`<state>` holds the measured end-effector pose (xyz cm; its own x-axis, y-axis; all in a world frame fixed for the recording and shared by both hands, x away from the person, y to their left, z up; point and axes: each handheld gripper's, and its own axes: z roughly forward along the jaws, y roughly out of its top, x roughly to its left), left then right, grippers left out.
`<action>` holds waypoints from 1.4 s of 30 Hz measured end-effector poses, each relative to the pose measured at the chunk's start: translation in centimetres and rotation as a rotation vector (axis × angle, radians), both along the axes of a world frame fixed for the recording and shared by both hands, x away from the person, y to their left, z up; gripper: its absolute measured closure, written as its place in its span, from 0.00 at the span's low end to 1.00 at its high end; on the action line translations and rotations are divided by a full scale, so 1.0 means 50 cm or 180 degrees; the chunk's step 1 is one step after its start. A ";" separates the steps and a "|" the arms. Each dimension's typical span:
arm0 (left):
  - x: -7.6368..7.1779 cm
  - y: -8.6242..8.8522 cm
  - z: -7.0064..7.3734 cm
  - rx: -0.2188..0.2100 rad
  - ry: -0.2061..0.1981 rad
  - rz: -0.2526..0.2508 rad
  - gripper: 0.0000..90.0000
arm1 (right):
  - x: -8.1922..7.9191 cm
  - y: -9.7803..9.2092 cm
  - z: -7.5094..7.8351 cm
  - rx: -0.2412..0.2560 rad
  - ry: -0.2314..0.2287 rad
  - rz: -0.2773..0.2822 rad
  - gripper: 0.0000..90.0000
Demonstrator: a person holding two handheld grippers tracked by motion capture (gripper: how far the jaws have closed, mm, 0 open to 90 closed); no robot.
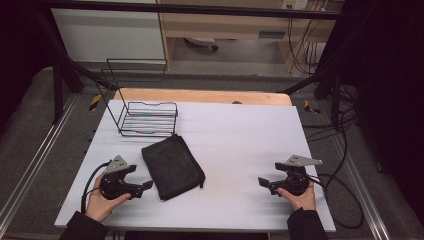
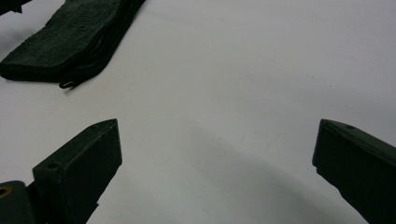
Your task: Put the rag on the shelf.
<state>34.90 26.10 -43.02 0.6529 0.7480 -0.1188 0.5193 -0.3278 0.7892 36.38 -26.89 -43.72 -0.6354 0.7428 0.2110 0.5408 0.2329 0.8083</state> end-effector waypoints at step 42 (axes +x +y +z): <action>-0.061 -0.128 -0.024 0.0265 0.0607 0.0159 0.83 | 0.002 0.011 -0.007 -0.0091 0.0044 0.0023 0.02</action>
